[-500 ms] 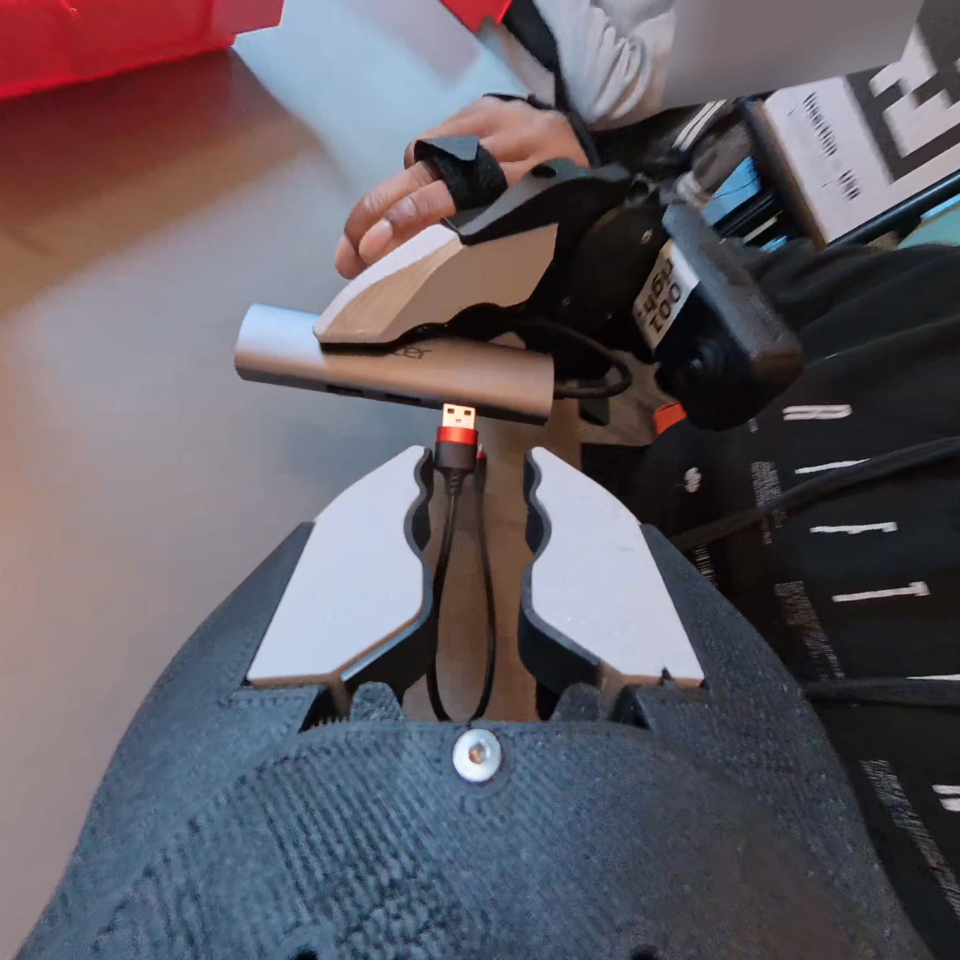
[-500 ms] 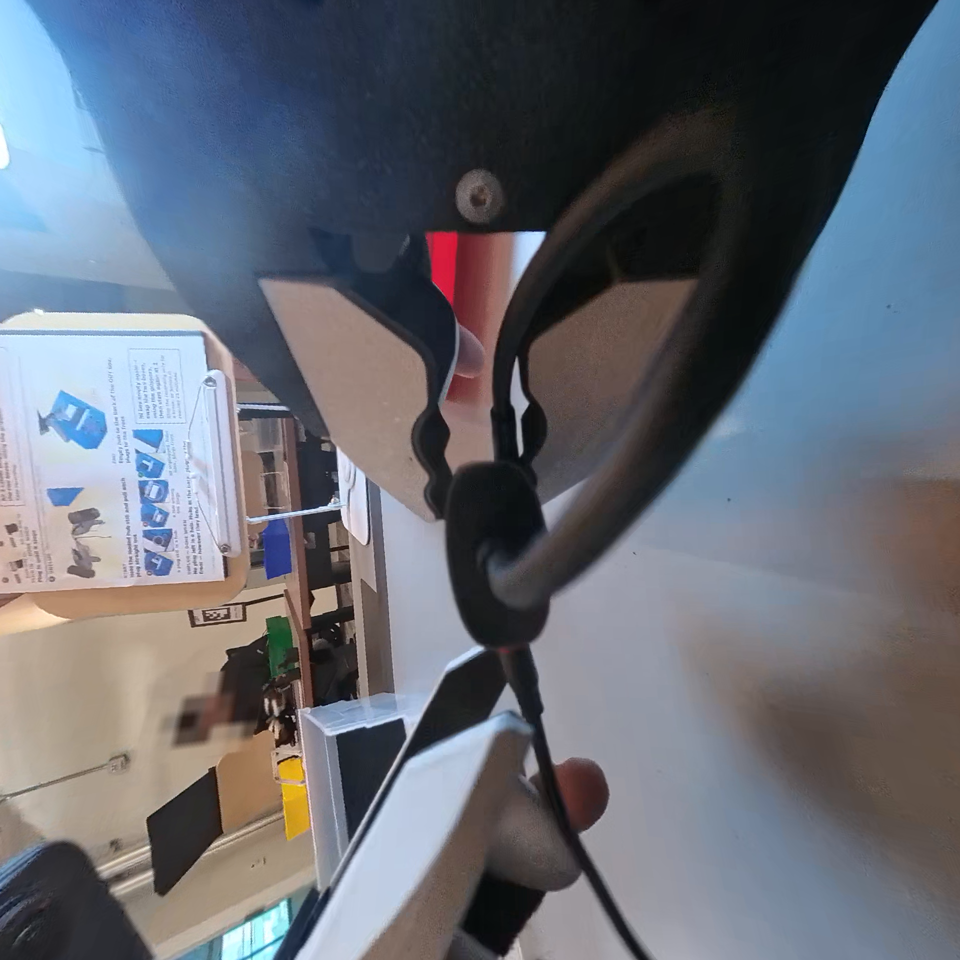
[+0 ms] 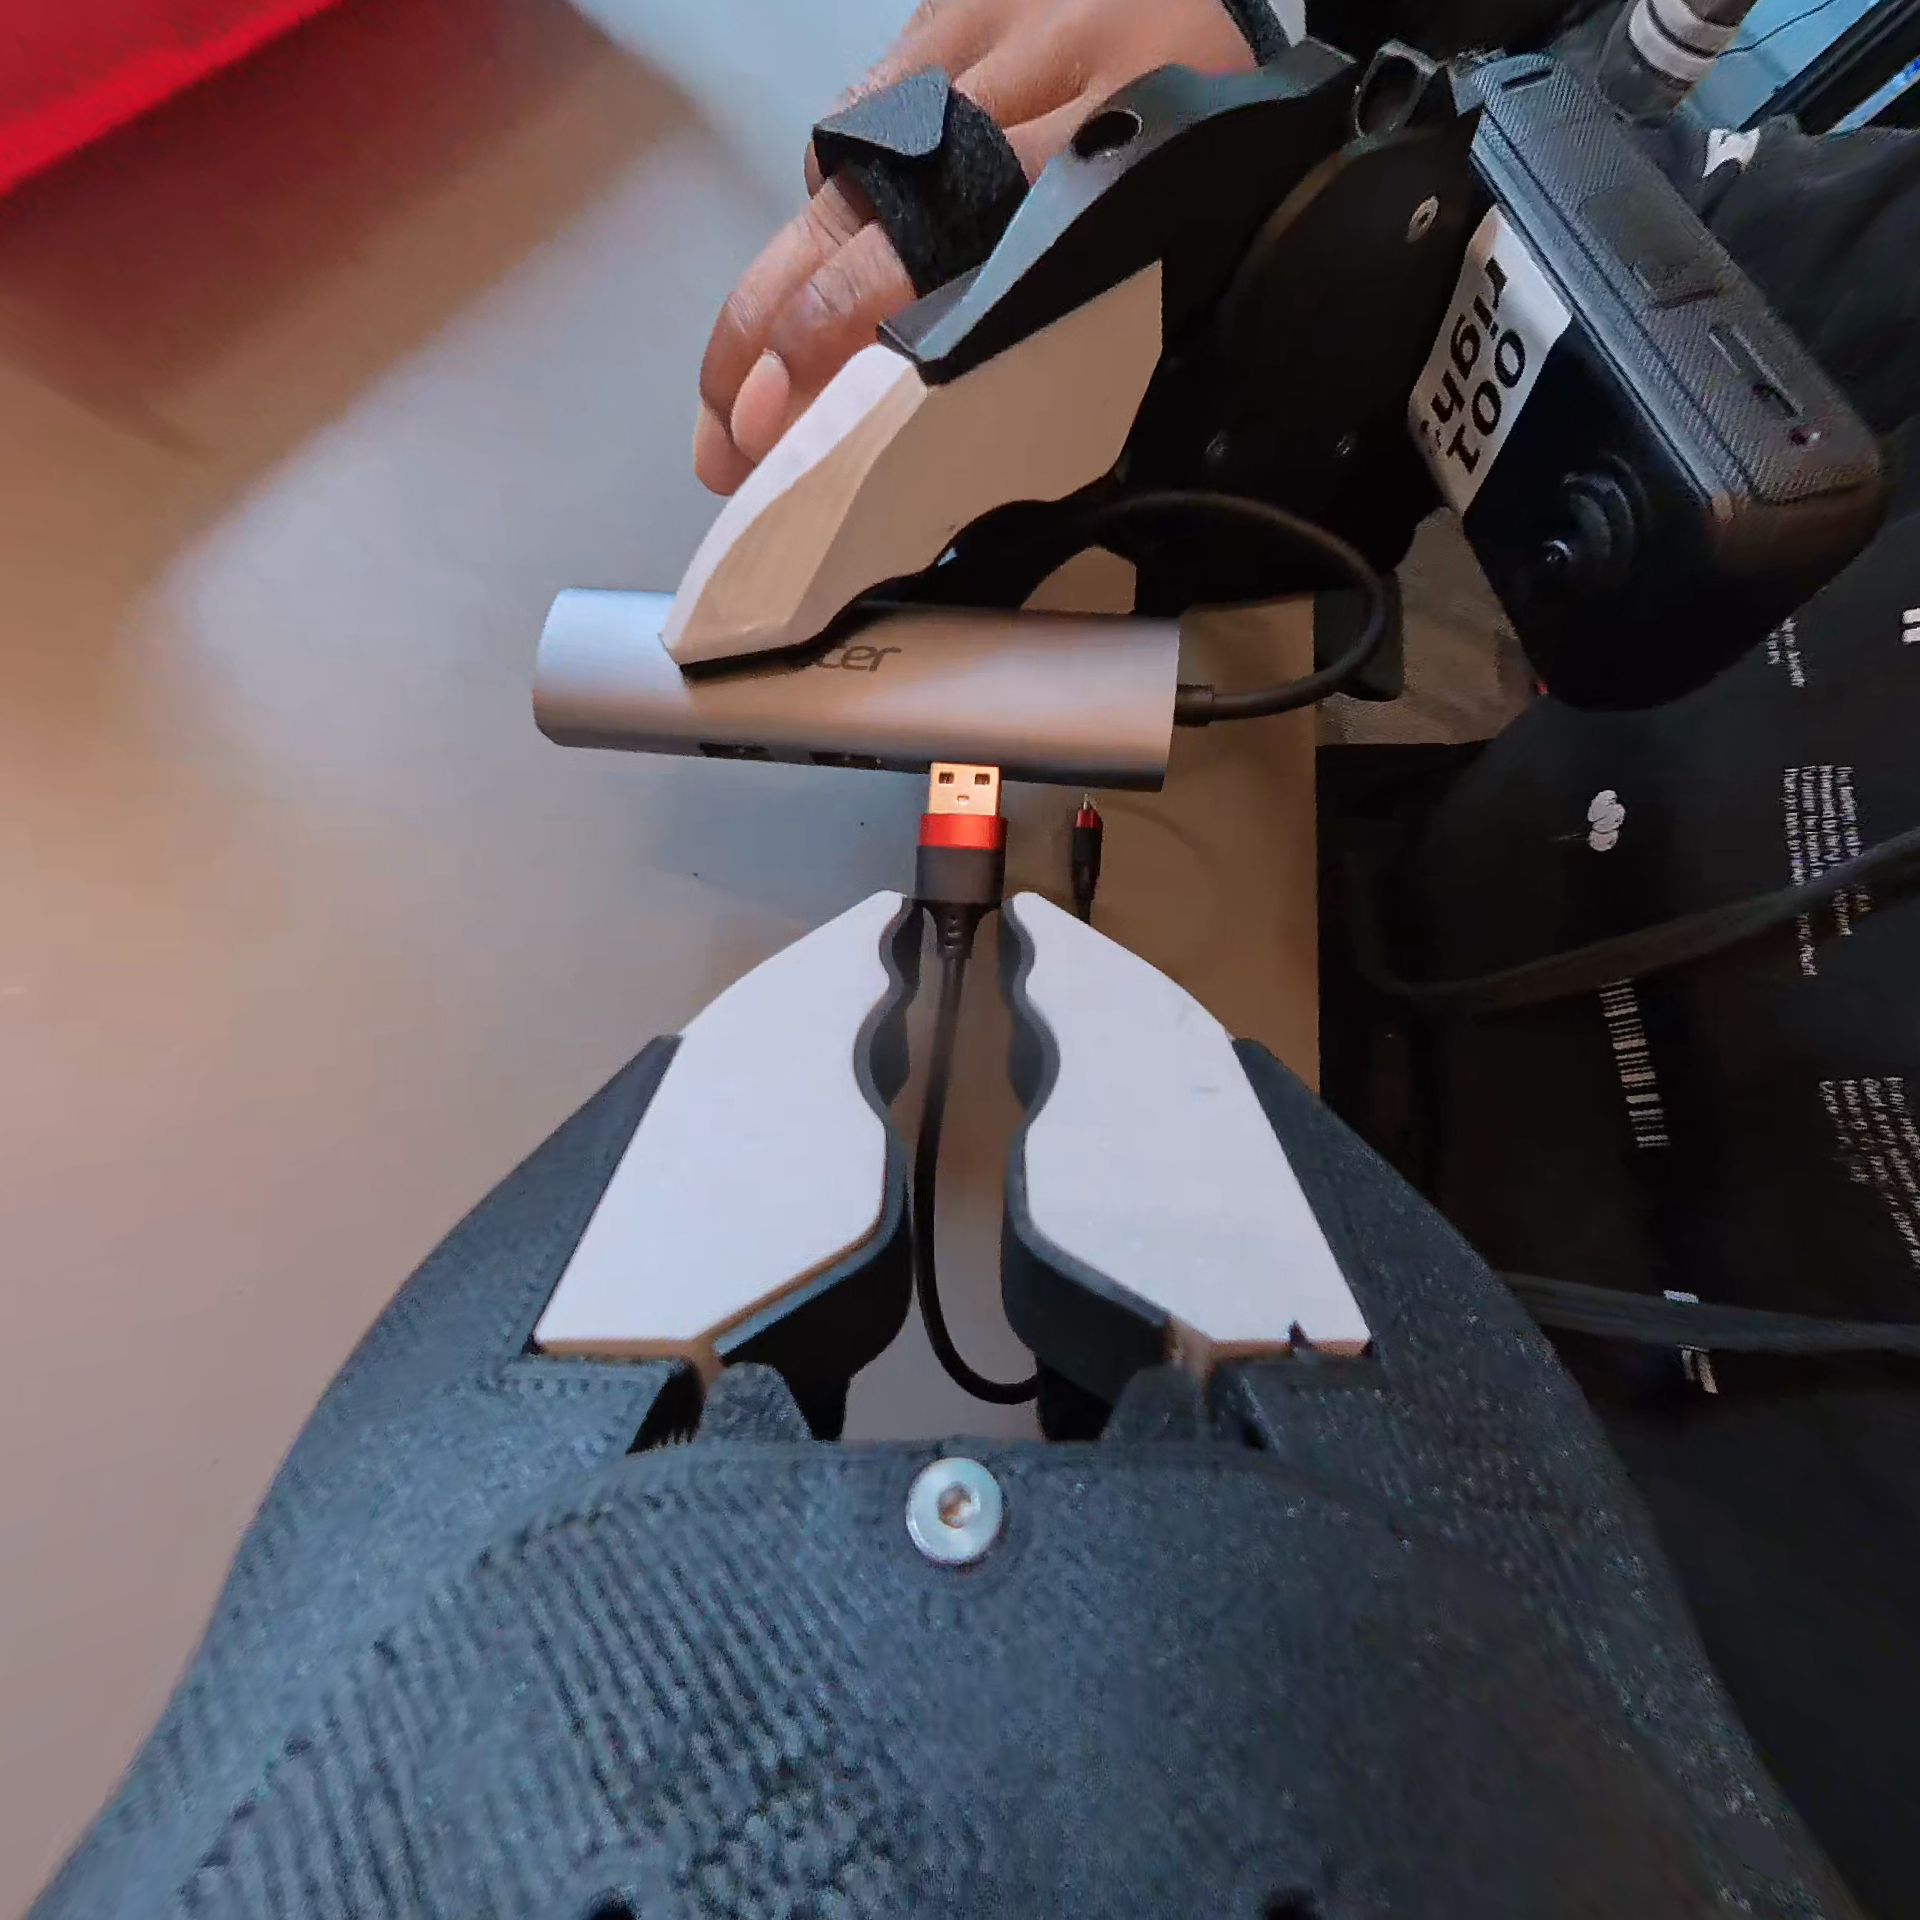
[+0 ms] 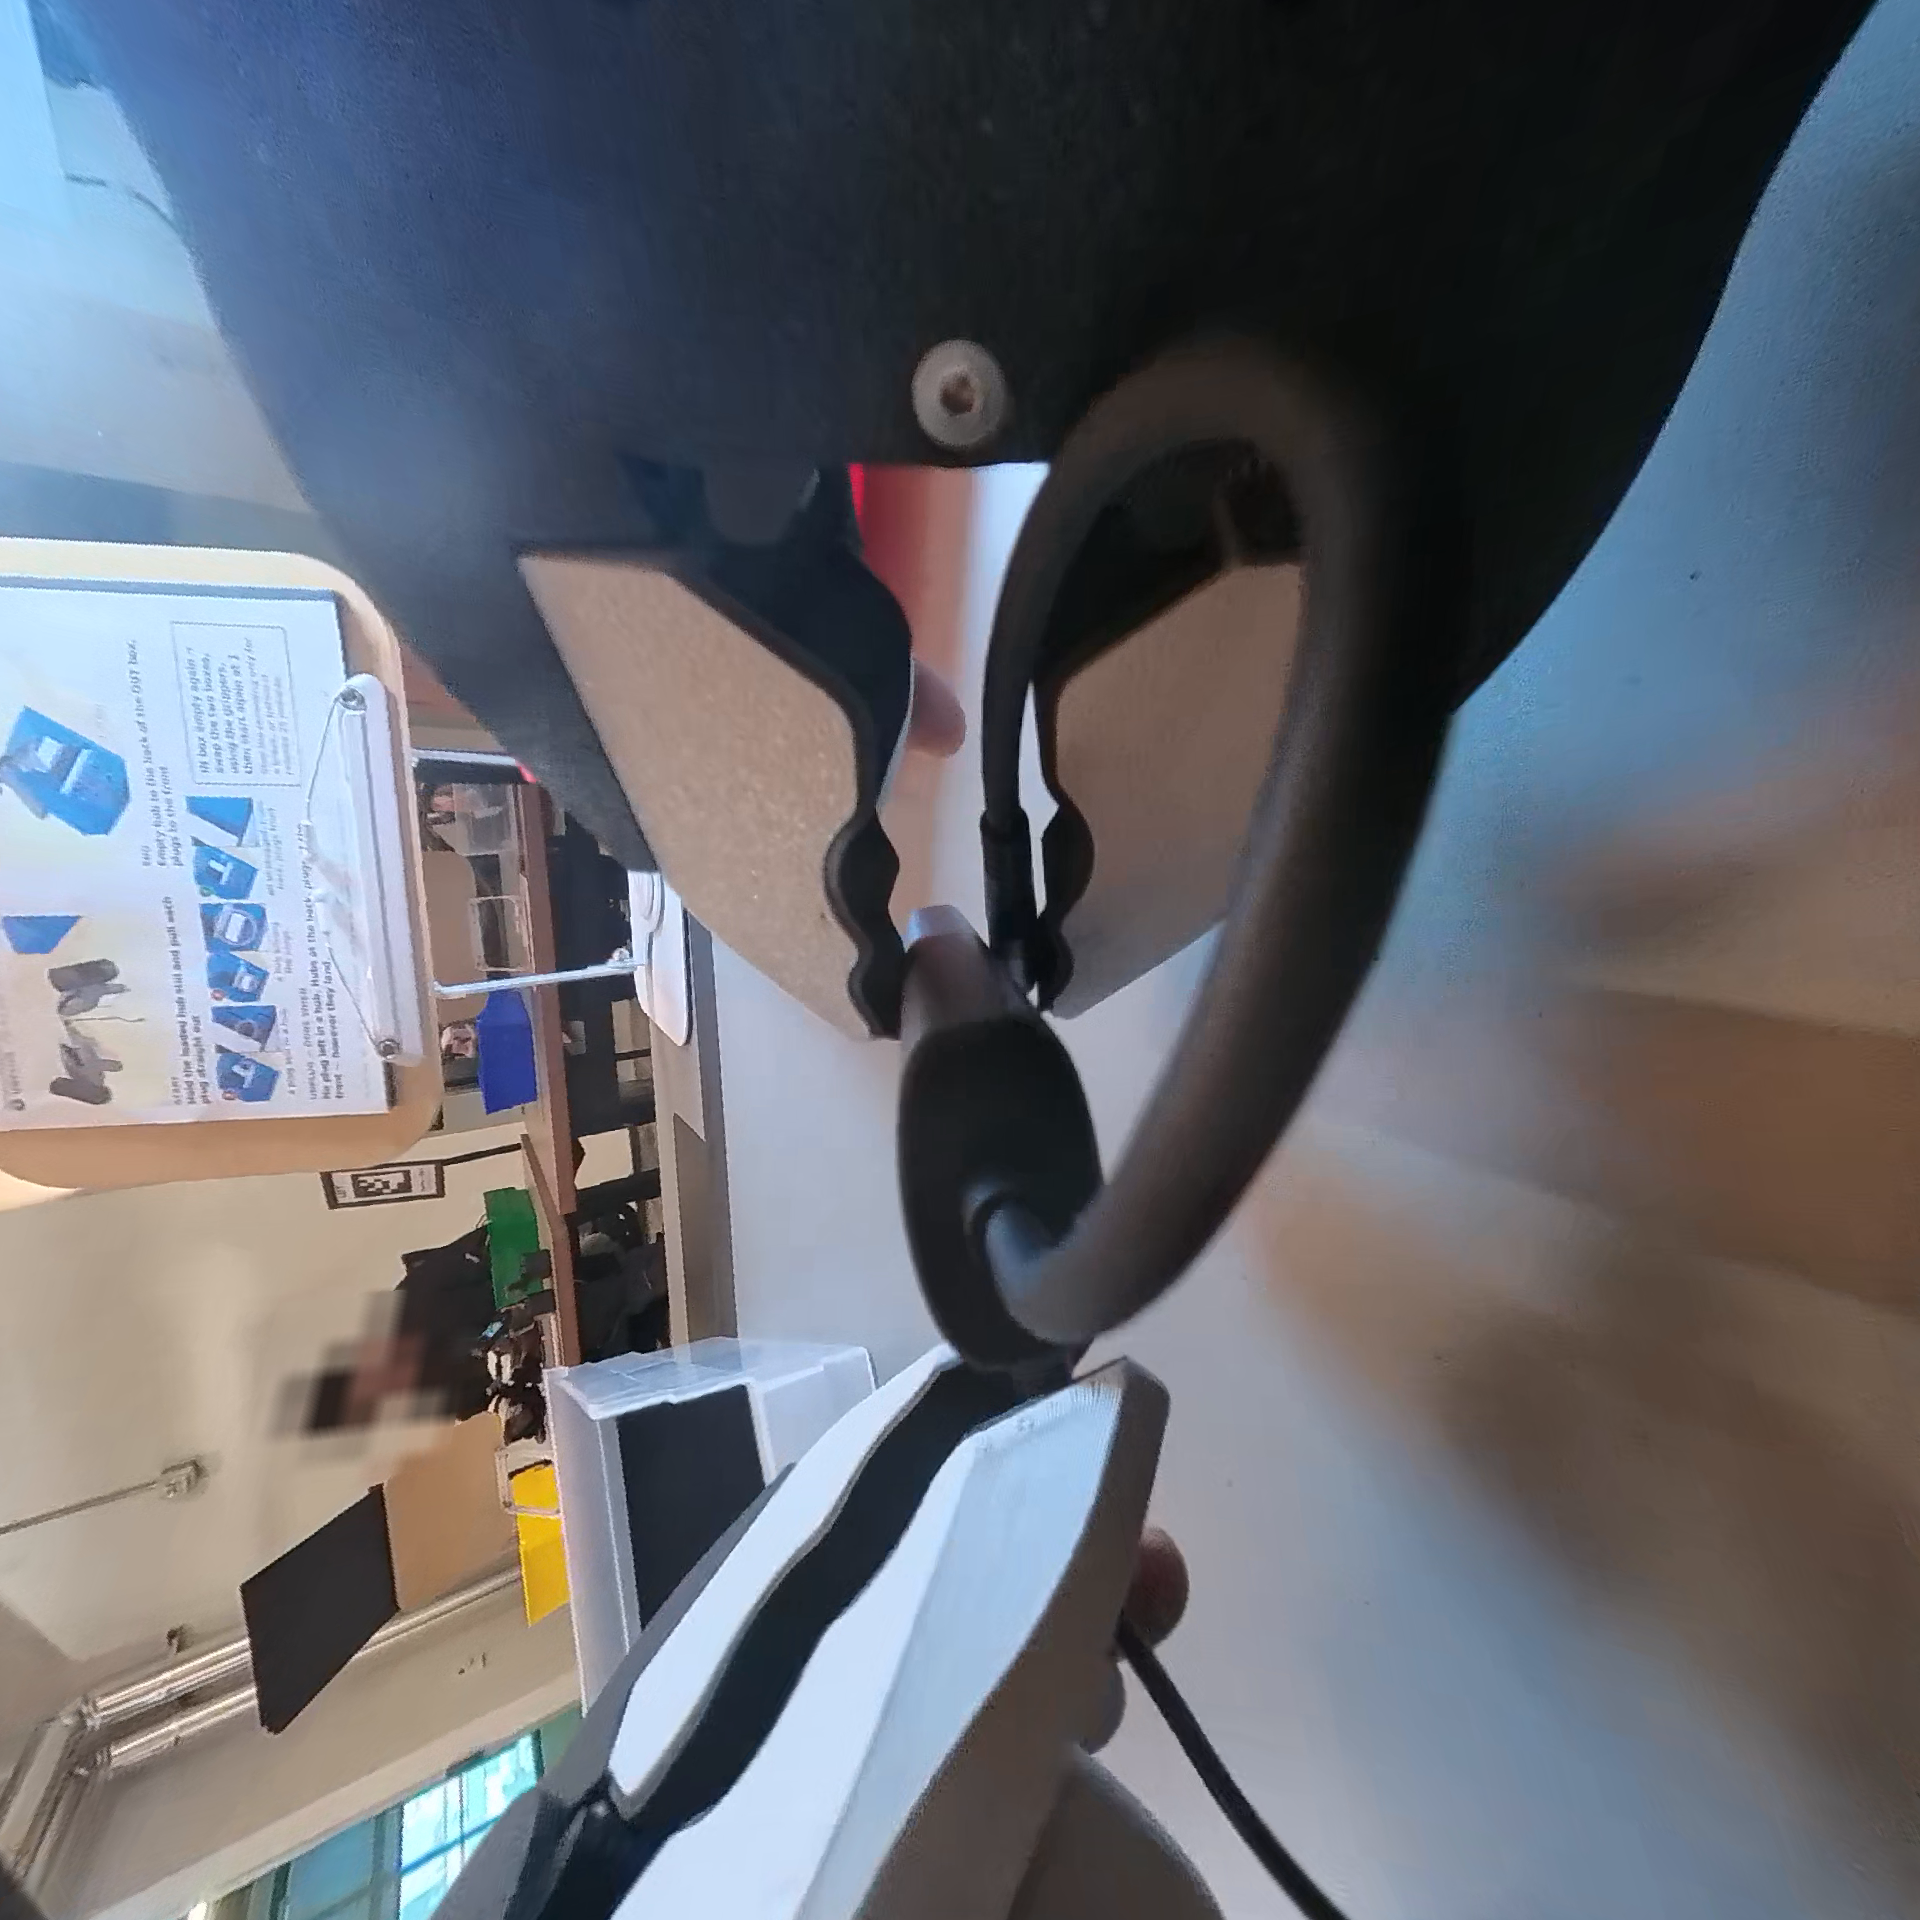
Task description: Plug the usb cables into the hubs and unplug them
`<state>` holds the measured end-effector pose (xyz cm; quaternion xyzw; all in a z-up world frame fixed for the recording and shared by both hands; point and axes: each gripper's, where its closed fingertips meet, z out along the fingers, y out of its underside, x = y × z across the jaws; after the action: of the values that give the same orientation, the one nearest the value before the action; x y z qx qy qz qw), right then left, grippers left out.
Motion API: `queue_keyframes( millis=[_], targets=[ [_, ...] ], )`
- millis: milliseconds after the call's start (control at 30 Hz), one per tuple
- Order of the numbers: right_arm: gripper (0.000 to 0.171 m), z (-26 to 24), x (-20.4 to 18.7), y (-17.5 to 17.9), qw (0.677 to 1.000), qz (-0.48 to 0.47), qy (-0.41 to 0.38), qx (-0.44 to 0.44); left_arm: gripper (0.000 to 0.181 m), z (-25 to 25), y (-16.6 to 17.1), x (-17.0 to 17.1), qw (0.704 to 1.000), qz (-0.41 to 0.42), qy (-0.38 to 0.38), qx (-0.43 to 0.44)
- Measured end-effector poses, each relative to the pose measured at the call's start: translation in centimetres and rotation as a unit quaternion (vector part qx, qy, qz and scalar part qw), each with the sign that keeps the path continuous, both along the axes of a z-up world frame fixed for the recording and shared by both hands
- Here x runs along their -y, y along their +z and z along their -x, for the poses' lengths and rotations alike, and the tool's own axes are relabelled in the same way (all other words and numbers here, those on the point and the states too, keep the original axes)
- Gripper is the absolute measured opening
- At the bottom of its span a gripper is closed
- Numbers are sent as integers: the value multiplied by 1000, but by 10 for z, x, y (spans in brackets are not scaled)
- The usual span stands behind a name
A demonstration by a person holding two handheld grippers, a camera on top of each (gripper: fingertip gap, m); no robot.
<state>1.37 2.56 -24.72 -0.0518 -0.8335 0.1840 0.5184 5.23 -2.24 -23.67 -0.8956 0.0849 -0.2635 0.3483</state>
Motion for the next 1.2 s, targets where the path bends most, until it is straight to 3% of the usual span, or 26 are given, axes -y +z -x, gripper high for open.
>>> queue_keyframes(
  millis=[367, 633, 867, 1200],
  targets=[
    [25, 4, -10, -2, 996, -82, -28, -20, 13, -4, 2, -8, 994, 89, 24, 65],
    [26, 3, -13, 3, 999, -17, -29, -4, 10, 1, 12, -13, 993, 68, 24, 95],
    [29, -5, -2, 2, 1000, -14, 7, 3, 10, 6, 4, -10, 989, 75, 47, 123],
    [18, -16, 17, 3, 996, -48, 69, -18, 10, 1, 0, 2, 989, 94, 28, 113]
  ],
)
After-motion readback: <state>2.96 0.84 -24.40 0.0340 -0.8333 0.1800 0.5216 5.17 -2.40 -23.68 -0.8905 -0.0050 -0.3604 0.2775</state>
